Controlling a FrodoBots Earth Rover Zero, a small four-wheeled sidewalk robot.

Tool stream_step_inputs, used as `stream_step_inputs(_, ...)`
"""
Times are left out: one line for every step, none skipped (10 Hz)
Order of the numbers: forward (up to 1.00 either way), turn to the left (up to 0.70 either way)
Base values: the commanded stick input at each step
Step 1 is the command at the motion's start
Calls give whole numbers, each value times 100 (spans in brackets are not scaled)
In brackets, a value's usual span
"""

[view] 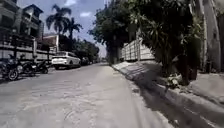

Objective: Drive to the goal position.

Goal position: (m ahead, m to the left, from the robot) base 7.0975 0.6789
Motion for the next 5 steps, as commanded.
stream_step_inputs(100, 0)
stream_step_inputs(100, 0)
stream_step_inputs(100, 0)
stream_step_inputs(100, 0)
stream_step_inputs(100, 0)
